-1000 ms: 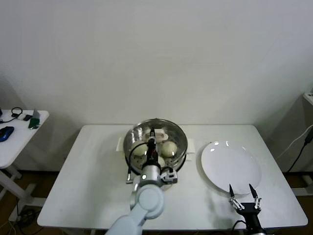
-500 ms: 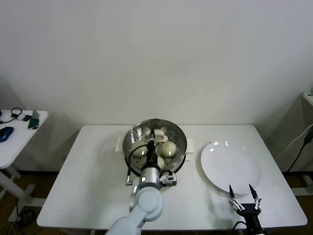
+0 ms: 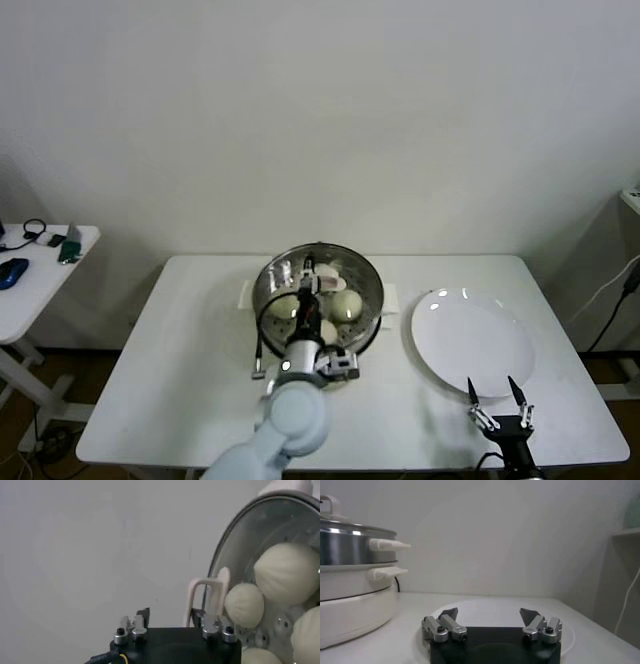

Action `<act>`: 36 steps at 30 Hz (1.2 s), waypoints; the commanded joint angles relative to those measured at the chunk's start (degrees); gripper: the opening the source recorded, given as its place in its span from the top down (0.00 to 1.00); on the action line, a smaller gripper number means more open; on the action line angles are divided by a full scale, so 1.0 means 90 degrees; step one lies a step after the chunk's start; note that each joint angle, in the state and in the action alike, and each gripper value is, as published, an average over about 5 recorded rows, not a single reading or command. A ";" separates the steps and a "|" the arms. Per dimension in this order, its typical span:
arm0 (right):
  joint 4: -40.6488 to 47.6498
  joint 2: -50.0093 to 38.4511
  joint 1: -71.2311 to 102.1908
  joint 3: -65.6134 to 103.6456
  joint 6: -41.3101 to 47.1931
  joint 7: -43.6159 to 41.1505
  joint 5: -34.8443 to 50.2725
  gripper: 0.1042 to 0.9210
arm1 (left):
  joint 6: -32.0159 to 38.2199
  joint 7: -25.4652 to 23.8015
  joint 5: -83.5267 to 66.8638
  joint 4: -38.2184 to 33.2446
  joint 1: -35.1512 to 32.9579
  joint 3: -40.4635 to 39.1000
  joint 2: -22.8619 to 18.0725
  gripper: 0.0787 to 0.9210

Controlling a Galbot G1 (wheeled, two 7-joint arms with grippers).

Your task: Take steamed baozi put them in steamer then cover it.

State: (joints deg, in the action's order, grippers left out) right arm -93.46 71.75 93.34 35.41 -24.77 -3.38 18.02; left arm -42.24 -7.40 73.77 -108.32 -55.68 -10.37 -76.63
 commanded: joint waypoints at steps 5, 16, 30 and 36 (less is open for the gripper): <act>-0.0032 -0.0019 -0.0040 0.0008 0.0204 0.0055 0.0007 0.12 | -0.0176 0.0310 -0.1729 -0.1372 -0.0921 0.0282 0.0912 0.20; -0.0484 -0.0049 0.0106 0.0126 0.0361 0.0216 0.0003 0.12 | 0.1902 0.2362 -0.6186 -0.2070 -0.2736 0.3927 0.0598 0.12; -0.0506 -0.0077 0.0002 0.0037 0.0528 0.0278 0.0101 0.12 | 0.6332 0.1668 -0.9140 -0.0163 -0.4699 0.5579 0.0272 0.12; -0.0372 -0.0115 -0.0002 -0.0021 0.0431 0.0247 0.0116 0.12 | 0.7052 0.1320 -0.9290 0.0446 -0.4603 0.5311 -0.0001 0.12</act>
State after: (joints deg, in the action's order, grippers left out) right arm -97.41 71.04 93.31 35.45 -20.87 -1.25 18.78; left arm -12.69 7.12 4.09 -114.60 -89.36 31.64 -74.03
